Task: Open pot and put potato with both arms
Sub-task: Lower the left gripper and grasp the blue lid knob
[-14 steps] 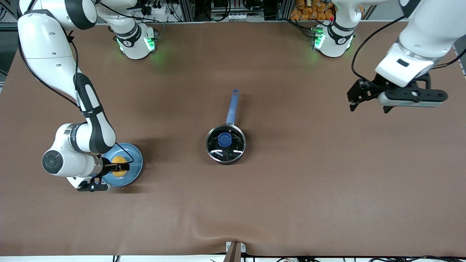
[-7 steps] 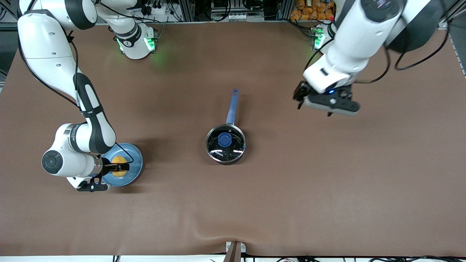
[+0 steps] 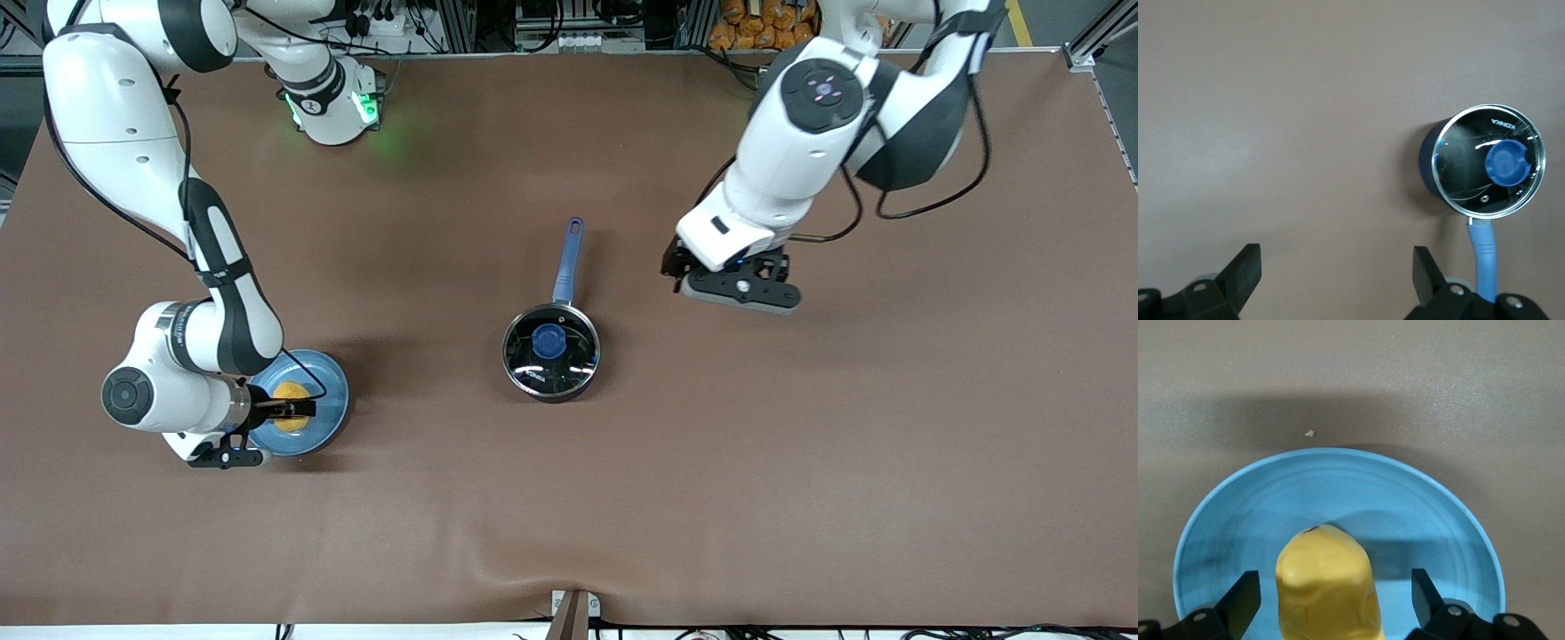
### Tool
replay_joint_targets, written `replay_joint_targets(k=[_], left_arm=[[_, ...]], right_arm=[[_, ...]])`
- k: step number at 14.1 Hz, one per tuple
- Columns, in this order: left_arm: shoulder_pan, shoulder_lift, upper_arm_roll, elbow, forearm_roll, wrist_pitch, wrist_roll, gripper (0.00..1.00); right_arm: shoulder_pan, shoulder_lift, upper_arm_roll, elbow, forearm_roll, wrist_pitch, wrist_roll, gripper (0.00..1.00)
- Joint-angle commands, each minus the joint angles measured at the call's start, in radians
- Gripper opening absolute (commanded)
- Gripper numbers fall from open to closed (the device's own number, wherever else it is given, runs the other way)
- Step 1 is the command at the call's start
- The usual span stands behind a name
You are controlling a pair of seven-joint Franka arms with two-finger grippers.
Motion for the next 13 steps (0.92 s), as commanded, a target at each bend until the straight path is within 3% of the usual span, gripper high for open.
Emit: replay_joint_targets(k=[1, 7, 10, 13], left_arm=[[-0.052, 0.080, 0.015, 0.078, -0.011, 0.004, -0.065, 1.00], [-0.142, 0.232, 0.017, 0.082, -0.091, 0.266, -0.257, 1.00], [-0.214, 0.298, 0.066, 0.083, -0.091, 0.369, -0.313, 1.00], [-0.242, 0.338, 0.070, 0.083, -0.089, 0.441, -0.360, 1.00]], right_arm=[[-0.005, -0.002, 0.002, 0.000, 0.016, 0.006, -0.002, 1.00], [-0.002, -0.002, 0.002, 0.000, 0.016, 0.008, -0.005, 1.00], [-0.001, -0.002, 0.002, 0.002, 0.015, 0.006, -0.005, 0.74], [0.001, -0.002, 0.002, 0.002, 0.015, 0.005, -0.005, 0.50]])
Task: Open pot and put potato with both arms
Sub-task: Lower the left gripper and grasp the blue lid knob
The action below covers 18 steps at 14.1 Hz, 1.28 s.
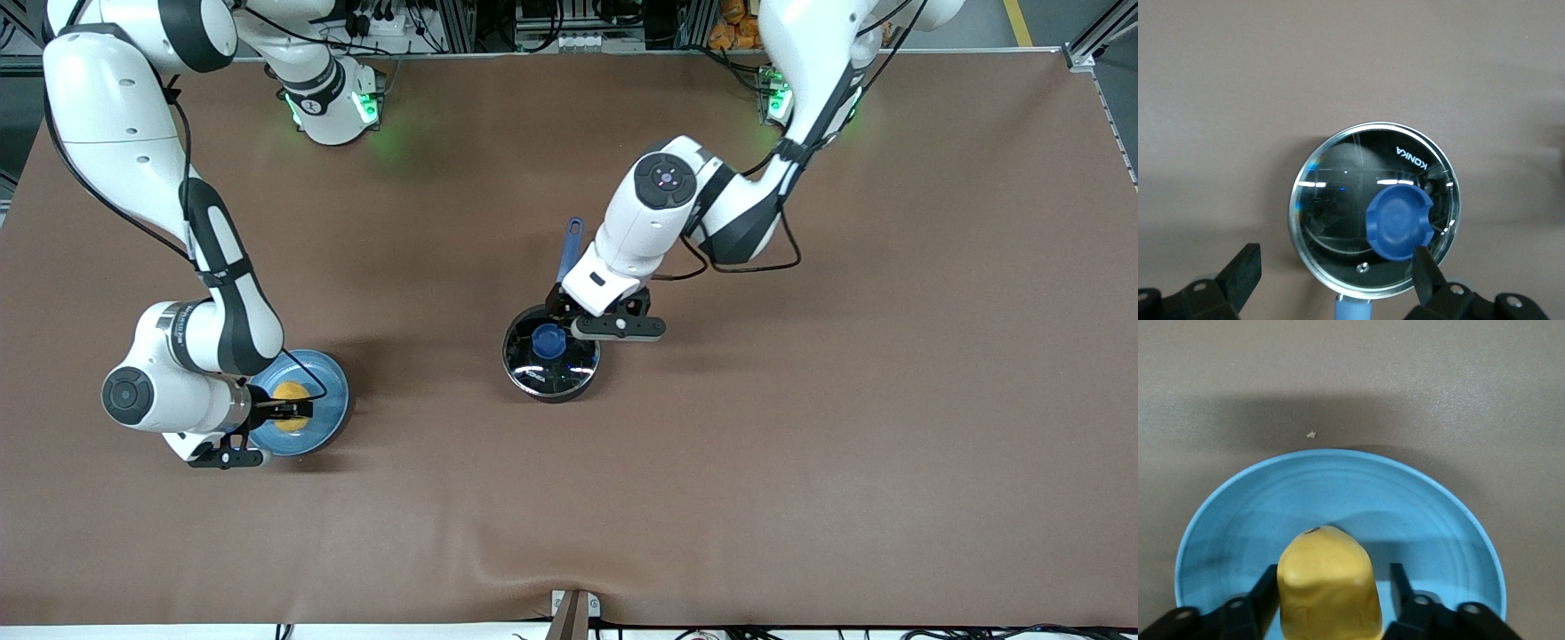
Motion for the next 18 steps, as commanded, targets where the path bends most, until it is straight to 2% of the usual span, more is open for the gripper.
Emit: replay_joint_targets(k=[1, 4, 6, 8, 11, 14, 18], left_arm=[[-0.032, 0.029, 0.020, 0.032, -0.017, 0.032, -0.037, 1.00], [-0.056, 0.052, 0.020, 0.033, -0.015, 0.064, -0.098, 1.00], [-0.073, 0.095, 0.023, 0.058, -0.014, 0.099, -0.138, 1.00], [-0.108, 0.136, 0.050, 0.097, -0.005, 0.101, -0.176, 1.00], [-0.144, 0.150, 0.098, 0.104, 0.008, 0.099, -0.178, 1.00], [-0.145, 0.155, 0.109, 0.104, 0.101, 0.099, -0.179, 1.00], [-0.171, 0.158, 0.115, 0.140, 0.103, 0.098, -0.199, 1.00]], right_arm=[[-0.001, -0.002, 0.001, 0.003, 0.013, 0.003, -0.005, 0.47], [-0.001, -0.002, 0.001, 0.006, 0.015, 0.001, -0.004, 0.42], [-0.001, -0.003, 0.001, 0.009, 0.015, 0.004, -0.005, 0.30], [-0.002, -0.008, 0.001, 0.022, 0.013, 0.003, -0.005, 0.13], [0.008, -0.012, 0.001, 0.069, 0.012, -0.026, -0.002, 0.06], [0.015, -0.014, 0.001, 0.109, 0.010, -0.088, 0.006, 0.07], [0.021, -0.018, 0.003, 0.112, 0.016, -0.089, 0.007, 0.07]])
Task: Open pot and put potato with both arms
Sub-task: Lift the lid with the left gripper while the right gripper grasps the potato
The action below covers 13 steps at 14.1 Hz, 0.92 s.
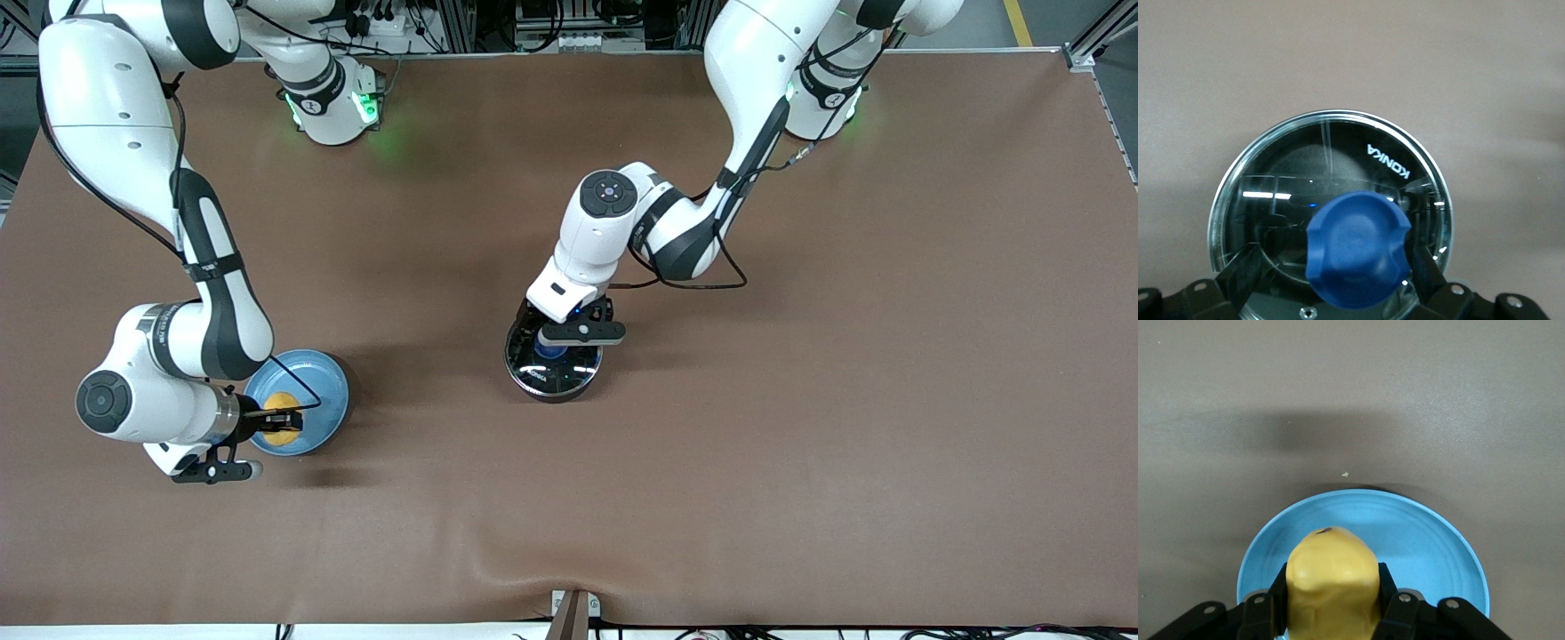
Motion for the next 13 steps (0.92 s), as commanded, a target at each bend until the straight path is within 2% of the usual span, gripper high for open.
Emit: replay_joint_targets(k=[1, 4, 11, 13], left_arm=[[-0.028, 0.014, 0.021, 0.051, 0.026, 0.004, -0.042, 1.00], [-0.033, 0.015, 0.020, 0.066, 0.026, 0.004, -0.041, 1.00], [-0.035, 0.043, 0.025, 0.066, 0.037, 0.009, -0.028, 1.00], [-0.035, 0.055, 0.031, 0.066, 0.100, 0.009, -0.028, 1.00]], right_arm=[[0.009, -0.011, 0.000, 0.005, 0.015, -0.017, 0.008, 0.05], [0.012, -0.024, 0.002, 0.009, 0.017, -0.017, 0.007, 0.00], [0.036, -0.051, 0.003, 0.011, 0.017, -0.019, 0.057, 0.00], [0.052, -0.055, 0.003, 0.011, 0.017, -0.019, 0.088, 0.00]])
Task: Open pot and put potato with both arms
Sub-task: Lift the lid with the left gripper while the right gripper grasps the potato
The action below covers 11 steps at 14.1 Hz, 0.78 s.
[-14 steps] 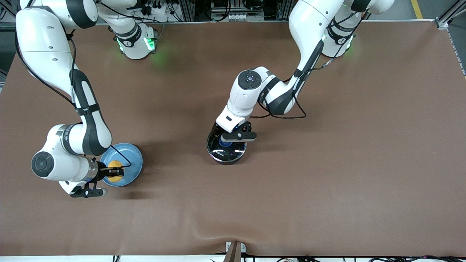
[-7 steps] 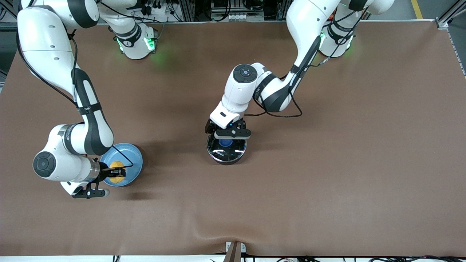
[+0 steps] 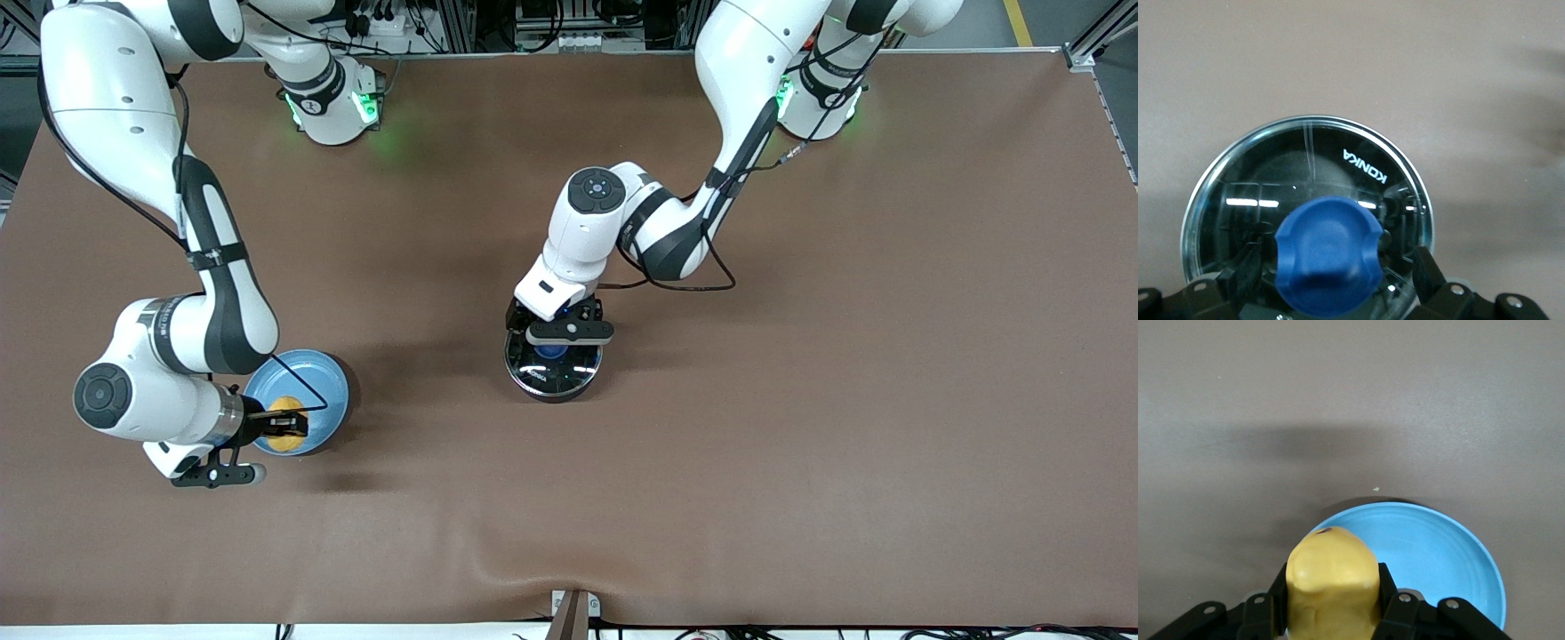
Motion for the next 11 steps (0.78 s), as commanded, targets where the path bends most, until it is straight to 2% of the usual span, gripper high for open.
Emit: replay_joint_targets(k=[1, 2, 3, 4, 5, 7, 9, 11], left_arm=[[-0.016, 0.029, 0.018, 0.024, 0.101, 0.009, -0.019, 1.00], [-0.016, 0.031, 0.018, 0.024, 0.123, 0.009, -0.019, 1.00], [-0.016, 0.031, 0.018, 0.024, 0.125, 0.009, -0.017, 0.79], [-0.016, 0.030, 0.018, 0.024, 0.123, 0.009, -0.019, 0.51], [-0.016, 0.030, 0.018, 0.027, 0.117, 0.009, -0.031, 0.33], [-0.014, 0.023, 0.017, 0.035, 0.093, 0.007, -0.039, 0.28], [-0.011, 0.013, 0.017, 0.058, 0.006, -0.013, -0.036, 0.21], [-0.004, -0.016, 0.021, 0.103, -0.056, -0.142, -0.020, 0.20]], right_arm=[[0.019, -0.028, -0.001, -0.010, 0.011, -0.015, 0.048, 0.00], [0.024, -0.039, -0.001, -0.010, 0.012, -0.015, 0.048, 0.00], [0.027, -0.042, -0.001, -0.010, 0.012, -0.015, 0.050, 0.00], [0.033, -0.043, -0.001, -0.010, 0.014, -0.015, 0.050, 0.00], [0.041, -0.045, -0.001, -0.010, 0.032, -0.015, 0.051, 0.00], [0.047, -0.051, -0.001, -0.010, 0.090, -0.015, 0.054, 0.00], [0.062, -0.059, -0.002, -0.010, 0.094, -0.015, 0.091, 0.00], [0.087, -0.062, -0.002, -0.012, 0.094, -0.015, 0.132, 0.00]])
